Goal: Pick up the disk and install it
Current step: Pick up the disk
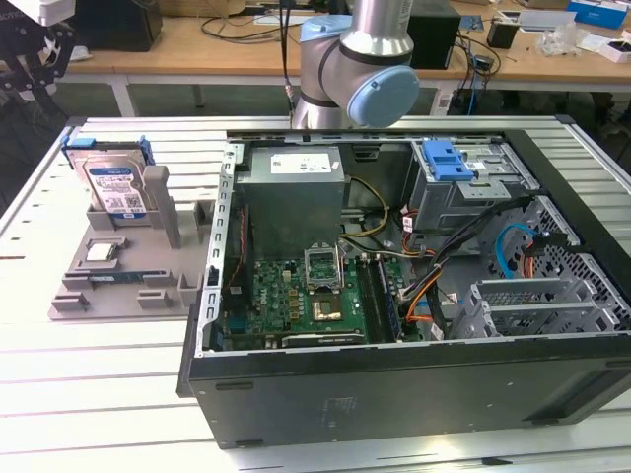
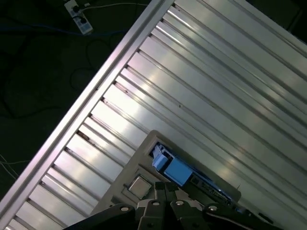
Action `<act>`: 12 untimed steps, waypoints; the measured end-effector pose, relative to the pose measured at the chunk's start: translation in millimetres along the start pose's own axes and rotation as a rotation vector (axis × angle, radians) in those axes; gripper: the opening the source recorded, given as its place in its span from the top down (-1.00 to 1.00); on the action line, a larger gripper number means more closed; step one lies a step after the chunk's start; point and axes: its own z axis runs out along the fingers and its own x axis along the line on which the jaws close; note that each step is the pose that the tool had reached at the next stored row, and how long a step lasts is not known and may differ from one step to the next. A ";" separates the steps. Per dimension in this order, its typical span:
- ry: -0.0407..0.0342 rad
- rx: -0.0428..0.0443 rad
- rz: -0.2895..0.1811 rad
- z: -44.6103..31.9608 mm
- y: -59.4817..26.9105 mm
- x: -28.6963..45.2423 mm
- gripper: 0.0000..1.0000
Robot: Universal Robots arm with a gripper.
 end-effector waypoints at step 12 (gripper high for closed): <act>0.0067 -0.0035 -0.151 0.0 0.0 0.0 0.79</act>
